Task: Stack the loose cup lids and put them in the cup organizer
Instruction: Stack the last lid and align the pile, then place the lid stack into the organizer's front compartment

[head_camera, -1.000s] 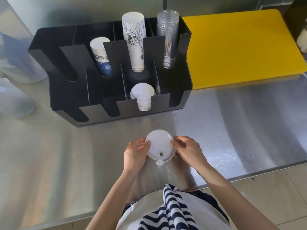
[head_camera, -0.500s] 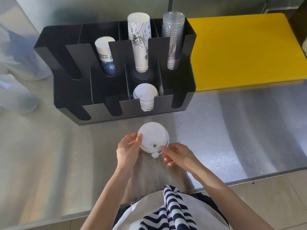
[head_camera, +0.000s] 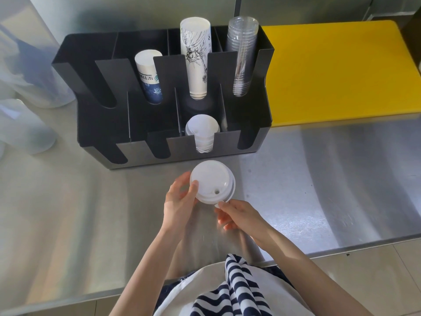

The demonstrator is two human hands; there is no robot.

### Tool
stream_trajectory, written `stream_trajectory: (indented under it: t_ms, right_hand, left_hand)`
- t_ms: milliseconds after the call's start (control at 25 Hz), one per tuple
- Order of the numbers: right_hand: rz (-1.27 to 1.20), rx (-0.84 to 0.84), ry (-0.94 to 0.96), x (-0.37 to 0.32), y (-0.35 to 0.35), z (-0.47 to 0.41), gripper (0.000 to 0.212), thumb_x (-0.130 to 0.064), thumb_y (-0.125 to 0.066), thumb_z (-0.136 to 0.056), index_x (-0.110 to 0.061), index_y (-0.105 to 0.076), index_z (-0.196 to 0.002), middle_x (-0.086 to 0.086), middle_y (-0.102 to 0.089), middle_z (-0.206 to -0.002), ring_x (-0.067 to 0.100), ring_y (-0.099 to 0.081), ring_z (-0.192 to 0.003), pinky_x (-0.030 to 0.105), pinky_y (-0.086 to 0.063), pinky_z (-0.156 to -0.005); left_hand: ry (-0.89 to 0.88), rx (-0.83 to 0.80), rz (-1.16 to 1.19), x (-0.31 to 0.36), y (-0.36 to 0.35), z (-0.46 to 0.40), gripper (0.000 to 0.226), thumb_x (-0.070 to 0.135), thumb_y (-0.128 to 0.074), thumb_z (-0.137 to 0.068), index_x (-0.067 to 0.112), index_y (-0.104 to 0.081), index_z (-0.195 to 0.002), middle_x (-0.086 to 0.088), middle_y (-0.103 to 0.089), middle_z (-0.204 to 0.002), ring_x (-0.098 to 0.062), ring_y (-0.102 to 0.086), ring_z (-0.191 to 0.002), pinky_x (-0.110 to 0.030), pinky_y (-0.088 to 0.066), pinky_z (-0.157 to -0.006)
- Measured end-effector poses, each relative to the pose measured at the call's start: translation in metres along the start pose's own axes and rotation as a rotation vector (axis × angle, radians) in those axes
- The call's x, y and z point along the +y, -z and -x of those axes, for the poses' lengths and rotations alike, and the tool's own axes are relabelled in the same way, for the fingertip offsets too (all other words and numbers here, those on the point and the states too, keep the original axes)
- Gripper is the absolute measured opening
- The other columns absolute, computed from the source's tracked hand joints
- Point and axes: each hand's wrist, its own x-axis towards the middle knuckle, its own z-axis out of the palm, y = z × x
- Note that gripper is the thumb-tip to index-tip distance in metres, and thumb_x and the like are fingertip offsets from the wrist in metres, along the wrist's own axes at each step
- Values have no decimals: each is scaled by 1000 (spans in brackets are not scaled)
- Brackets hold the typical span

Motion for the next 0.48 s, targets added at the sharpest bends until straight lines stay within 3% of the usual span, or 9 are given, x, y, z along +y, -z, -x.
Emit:
stream_trajectory:
  t_ms: [80, 200, 320, 480]
  right_hand:
    - [-13, 29, 5, 1, 0, 0, 22, -33, -51, -87, -19, -65, -76, -4, -63, -67, 6, -60, -62, 17, -50, -59]
    - [-29, 61, 22, 2, 0, -1, 22, -34, -51, -85, -20, -65, -77, -7, -64, -61, 4, -59, -58, 14, -48, -55]
    - [-19, 75, 65, 2, -1, -2, 22, -35, -52, -84, -19, -67, -78, -9, -64, -56, 4, -60, -56, 12, -48, -53]
    - [-1, 88, 133, -4, 0, -6, 21, -33, -53, -84, -20, -67, -75, -9, -64, -54, 6, -60, -56, 15, -49, -53]
  left_hand:
    - [-45, -82, -35, 2, 1, -1, 33, 26, -52, -87, 34, -52, -119, -3, -58, -124, -23, -58, -108, -47, -44, -101]
    - [-91, -140, -142, 5, 4, -4, 39, 25, -50, -88, 38, -45, -124, -10, -66, -112, -27, -61, -103, -47, -43, -100]
    - [-129, -156, -229, 6, 7, -7, 45, 31, -58, -83, 44, -42, -123, -6, -63, -117, -17, -61, -100, -32, -44, -95]
    - [-239, -188, -317, 7, 11, -9, 73, 31, -73, -69, 42, -33, -129, 6, -45, -132, -7, -51, -108, -13, -47, -80]
